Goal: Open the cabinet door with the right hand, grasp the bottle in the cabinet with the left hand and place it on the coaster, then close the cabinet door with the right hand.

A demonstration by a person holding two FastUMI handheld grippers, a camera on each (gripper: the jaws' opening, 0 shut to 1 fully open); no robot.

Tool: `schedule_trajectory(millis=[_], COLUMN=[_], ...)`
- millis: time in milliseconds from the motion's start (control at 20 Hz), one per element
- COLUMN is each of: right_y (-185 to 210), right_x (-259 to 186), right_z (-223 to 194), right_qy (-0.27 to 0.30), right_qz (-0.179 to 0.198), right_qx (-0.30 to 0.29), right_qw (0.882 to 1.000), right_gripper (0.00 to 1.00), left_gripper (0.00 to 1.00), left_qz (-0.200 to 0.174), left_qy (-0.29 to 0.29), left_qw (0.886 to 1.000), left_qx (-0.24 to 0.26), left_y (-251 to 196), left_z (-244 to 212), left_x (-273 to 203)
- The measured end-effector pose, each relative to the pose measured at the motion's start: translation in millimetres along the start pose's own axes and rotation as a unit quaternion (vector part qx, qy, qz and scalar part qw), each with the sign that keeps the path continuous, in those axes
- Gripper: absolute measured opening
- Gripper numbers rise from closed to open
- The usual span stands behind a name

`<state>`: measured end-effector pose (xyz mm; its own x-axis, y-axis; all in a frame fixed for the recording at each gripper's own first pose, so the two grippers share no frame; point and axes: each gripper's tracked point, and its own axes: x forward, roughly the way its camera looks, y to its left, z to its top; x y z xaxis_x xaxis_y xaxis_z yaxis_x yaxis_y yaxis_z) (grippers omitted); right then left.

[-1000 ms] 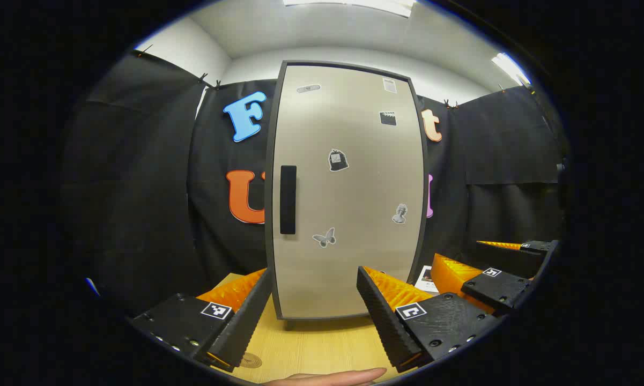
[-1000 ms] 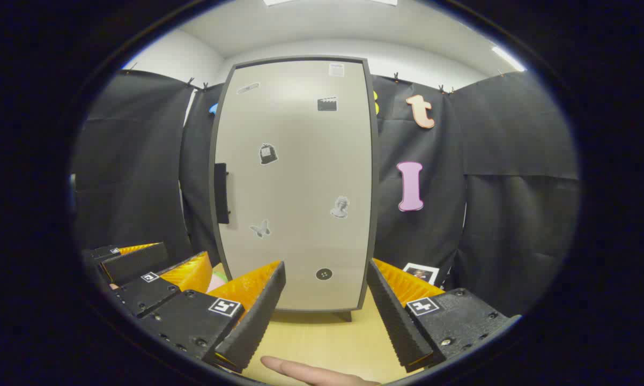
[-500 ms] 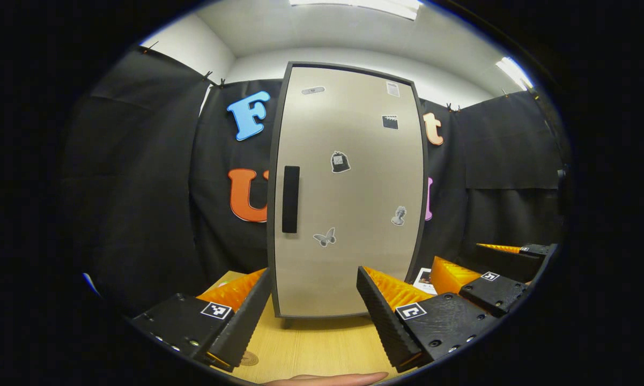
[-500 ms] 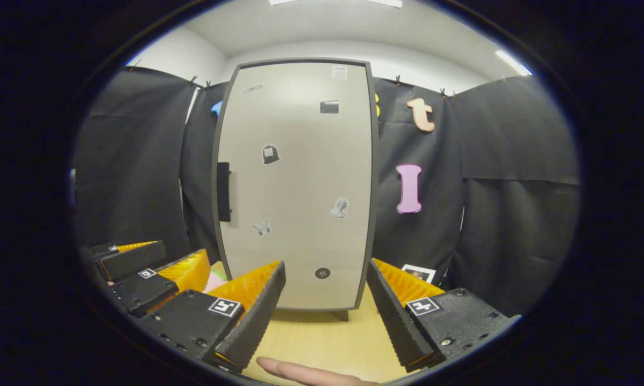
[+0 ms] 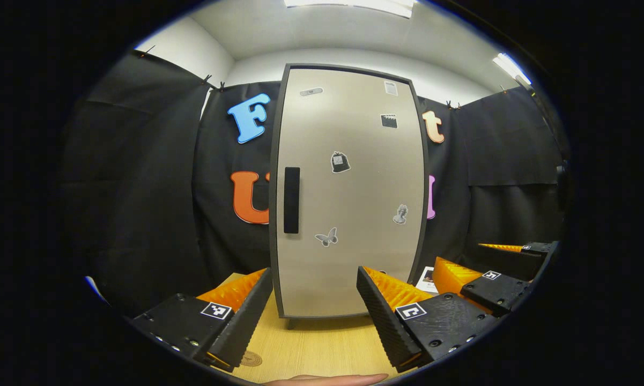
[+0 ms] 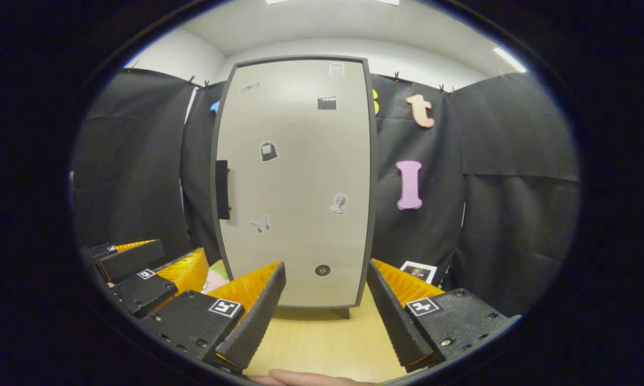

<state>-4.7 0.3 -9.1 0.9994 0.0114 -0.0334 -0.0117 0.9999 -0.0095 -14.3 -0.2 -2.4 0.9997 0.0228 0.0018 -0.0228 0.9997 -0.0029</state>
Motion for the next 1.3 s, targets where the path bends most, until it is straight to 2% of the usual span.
schedule_trajectory(millis=[400,600,650,1000,1300], right_y=[0,9,14,85,157], right_x=[20,39,44,80,122], right_z=[14,33,39,66,90], right_qy=[-0.009,-0.035,-0.042,-0.083,-0.132], right_qz=[0.011,0.024,0.030,0.103,0.154], right_qx=[-0.004,-0.019,-0.025,-0.063,-0.088], right_qw=[1.000,0.999,0.998,0.989,0.975], right_gripper=[0.97,0.97,0.95,0.97,0.96], left_gripper=[0.95,0.95,0.95,0.94,0.94], left_qz=[0.021,0.045,0.056,0.144,0.244], left_qy=[0.004,0.006,0.005,-0.007,0.005], left_qw=[1.000,0.999,0.998,0.989,0.969], left_qx=[0.011,0.014,0.015,0.035,0.045], left_y=[13,32,39,95,152], left_z=[-3,-4,-2,6,0], left_x=[3,-1,-3,-32,-68])
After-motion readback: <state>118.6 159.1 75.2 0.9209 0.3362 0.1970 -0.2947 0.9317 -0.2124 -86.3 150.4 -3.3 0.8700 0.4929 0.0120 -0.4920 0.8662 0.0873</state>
